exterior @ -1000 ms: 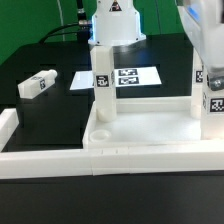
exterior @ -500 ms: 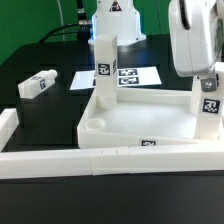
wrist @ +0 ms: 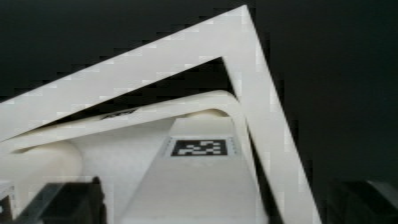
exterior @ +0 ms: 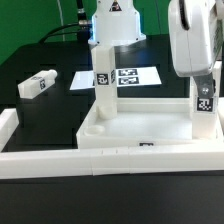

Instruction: Assemble desk

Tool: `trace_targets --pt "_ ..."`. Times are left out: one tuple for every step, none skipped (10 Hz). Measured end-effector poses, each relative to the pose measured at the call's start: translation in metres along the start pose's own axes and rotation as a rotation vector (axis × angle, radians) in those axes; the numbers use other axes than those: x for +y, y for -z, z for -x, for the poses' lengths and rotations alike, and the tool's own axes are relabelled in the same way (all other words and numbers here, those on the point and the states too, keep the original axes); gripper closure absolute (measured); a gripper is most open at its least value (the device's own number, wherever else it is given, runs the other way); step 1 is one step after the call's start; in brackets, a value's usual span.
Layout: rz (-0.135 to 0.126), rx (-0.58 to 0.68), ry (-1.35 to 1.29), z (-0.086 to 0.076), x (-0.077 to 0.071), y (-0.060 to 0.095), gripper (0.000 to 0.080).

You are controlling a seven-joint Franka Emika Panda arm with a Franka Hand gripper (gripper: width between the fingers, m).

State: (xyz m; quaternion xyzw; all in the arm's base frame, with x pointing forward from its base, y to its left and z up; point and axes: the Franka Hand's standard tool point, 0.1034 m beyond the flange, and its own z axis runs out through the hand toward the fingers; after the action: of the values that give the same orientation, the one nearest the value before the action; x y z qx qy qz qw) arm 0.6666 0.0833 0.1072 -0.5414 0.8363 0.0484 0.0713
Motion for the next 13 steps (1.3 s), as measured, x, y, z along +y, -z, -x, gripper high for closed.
trace_targets --pt "-0.005 -0.007 0.044 0.001 0.0 0.007 0.0161" --pt "-0.014 -0.023 0.096 -0.002 0.003 0.025 0.0151" --pt "-0.03 -0.042 0.124 -0.01 0.003 0.049 0.0151" --pt "-0.041 -0.05 0.124 -0.018 0.002 0.064 0.015" --pt "-0.044 -0.049 0.122 -0.019 0.001 0.065 0.015" --pt "-0.042 -0.047 0.123 -0.019 0.001 0.063 0.015" --pt "-0.042 -0.047 0.123 -0.019 0.001 0.063 0.015" --pt "-0.041 -0.046 0.123 -0.019 0.001 0.062 0.015" --pt "-0.041 -0.046 0.123 -0.019 0.001 0.062 0.015" --pt "-0.042 -0.046 0.128 -0.02 0.001 0.062 0.015" --pt "-0.059 -0.054 0.224 -0.028 -0.002 0.072 0.015" --pt "-0.075 -0.06 0.242 -0.045 0.004 0.083 0.015" --pt "-0.075 -0.062 0.328 -0.066 0.012 0.095 0.015"
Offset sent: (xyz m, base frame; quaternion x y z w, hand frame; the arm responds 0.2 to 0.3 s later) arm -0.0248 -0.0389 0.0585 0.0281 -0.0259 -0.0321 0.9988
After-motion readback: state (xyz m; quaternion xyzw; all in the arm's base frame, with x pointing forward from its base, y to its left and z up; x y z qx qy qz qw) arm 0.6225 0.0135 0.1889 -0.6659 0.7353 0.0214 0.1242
